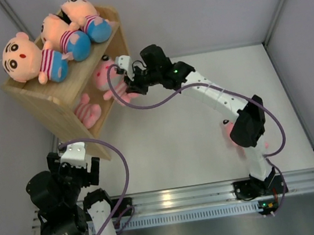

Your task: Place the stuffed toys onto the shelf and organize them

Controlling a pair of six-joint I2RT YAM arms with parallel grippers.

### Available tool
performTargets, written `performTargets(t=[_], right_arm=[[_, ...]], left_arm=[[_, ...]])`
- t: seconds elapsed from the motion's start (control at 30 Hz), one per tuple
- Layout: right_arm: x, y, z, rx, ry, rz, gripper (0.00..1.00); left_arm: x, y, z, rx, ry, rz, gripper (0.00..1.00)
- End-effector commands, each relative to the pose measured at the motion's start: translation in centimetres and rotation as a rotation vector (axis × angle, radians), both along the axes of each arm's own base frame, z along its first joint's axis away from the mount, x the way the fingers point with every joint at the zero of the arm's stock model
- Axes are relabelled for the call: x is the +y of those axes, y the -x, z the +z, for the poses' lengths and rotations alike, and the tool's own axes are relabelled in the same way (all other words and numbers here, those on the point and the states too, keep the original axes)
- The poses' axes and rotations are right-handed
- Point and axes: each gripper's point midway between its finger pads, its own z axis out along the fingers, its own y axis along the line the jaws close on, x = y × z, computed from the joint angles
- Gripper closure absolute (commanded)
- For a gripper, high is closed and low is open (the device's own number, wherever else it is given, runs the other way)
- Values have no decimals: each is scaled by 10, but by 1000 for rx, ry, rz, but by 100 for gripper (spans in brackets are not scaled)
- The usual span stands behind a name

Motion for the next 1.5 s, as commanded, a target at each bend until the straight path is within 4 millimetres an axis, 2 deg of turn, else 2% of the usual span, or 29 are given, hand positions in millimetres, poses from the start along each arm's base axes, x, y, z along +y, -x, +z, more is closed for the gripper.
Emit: performTargets(t=[0.0,0.1,0.2,0.47,0.6,0.63,0.67,0.7,0.77,0.8,0.93,0.97,1.03,1.07,1.17,1.23,1.27,1.3,1.33,1.37,1.43,1.47], right_arm=[[18,25,2,-14,49,73,100],[28,29,-8,2,53,81,100],[30,19,-5,-11,32,39,100],[41,-1,40,-88,-110,-45,100],[57,-13,44,-93,-180,-59,99],[61,-15,48,-109,-202,-60,93],[64,-17,51,-120,-211,-62,92],[70,-18,44,-118,-208,-53,91],[77,-16,44,-128,-210,-29,81],[80,-15,37,-125,-198,-19,78],[77,-15,27,-125,-167,-23,68],[76,-17,20,-126,-153,-31,63],[73,-17,22,-132,-157,-41,50],[72,-17,21,-131,-154,-45,47],[68,-19,30,-121,-179,-84,34],[66,-18,46,-96,-232,-119,26],[65,-18,49,-82,-245,-132,25],[62,-19,63,-84,-286,-161,24],[60,-21,68,-72,-308,-189,23],[57,-24,64,-23,-333,-244,22],[53,-23,78,34,-416,-275,21],[53,-22,69,83,-428,-279,21]], left_arm=[[0,7,5,-19,-27,9,14],[-1,7,5,-19,-27,6,14],[-2,7,5,-20,-24,1,14],[-2,8,6,-24,-24,2,14],[-2,8,6,-22,-25,6,14],[-2,8,6,-22,-26,5,14],[-1,8,6,-23,-28,7,14],[-1,9,6,-23,-27,8,14],[-1,10,6,-24,-35,12,13],[0,10,6,-22,-37,13,13],[0,11,6,-23,-45,15,13],[0,11,5,-22,-44,13,13],[-2,11,5,-24,-39,2,13],[-2,10,4,-20,-37,2,13],[-2,10,4,-21,-37,-1,13],[-2,10,3,-19,-34,0,13],[-3,10,2,-16,-32,-3,13],[-3,10,2,-17,-31,-4,13],[-3,10,3,-19,-31,-4,13],[-3,10,4,-22,-32,-4,13],[-3,10,4,-21,-31,-2,13],[-3,10,4,-21,-32,-4,13]])
